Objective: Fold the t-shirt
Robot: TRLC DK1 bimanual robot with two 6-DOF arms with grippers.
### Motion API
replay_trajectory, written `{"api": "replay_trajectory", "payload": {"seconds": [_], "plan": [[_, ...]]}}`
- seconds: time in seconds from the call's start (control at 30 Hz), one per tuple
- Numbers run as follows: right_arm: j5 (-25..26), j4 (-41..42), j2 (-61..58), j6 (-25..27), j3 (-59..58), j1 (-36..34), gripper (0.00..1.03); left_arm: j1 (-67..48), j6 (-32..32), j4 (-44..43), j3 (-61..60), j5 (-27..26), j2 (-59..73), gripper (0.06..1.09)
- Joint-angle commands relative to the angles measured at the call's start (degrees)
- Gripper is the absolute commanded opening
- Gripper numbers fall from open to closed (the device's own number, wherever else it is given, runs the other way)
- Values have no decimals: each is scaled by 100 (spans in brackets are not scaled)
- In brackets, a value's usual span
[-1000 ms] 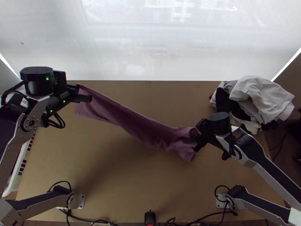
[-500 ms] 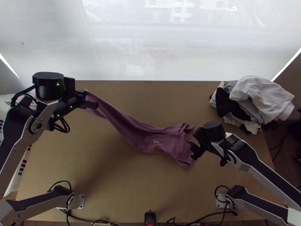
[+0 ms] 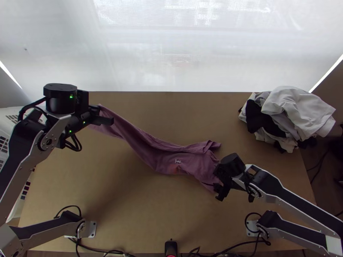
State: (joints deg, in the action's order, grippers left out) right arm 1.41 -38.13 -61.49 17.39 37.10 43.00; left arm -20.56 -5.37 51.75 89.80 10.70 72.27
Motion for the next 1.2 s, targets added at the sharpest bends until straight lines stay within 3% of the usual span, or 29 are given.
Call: {"api": "replay_trajectory", "payload": {"seconds": [0.0,0.4,0.5,0.6,0.83,1.17], "plan": [[-132,42,-223,-7,-133,340,70,-1,0,-42,-15,2,68,10],[-123,420,-926,-16,-159,252,68,104,18,-33,-68,2,59,10],[-123,552,-1040,-42,-247,244,30,96,27,-42,-59,2,68,10],[-123,605,-1040,-95,-195,182,3,96,36,-42,-41,2,77,10],[-115,429,-873,142,526,-486,3,122,71,-42,-15,11,42,10],[-115,139,-891,564,2451,-1611,3,667,167,-42,152,11,-29,10]]}}
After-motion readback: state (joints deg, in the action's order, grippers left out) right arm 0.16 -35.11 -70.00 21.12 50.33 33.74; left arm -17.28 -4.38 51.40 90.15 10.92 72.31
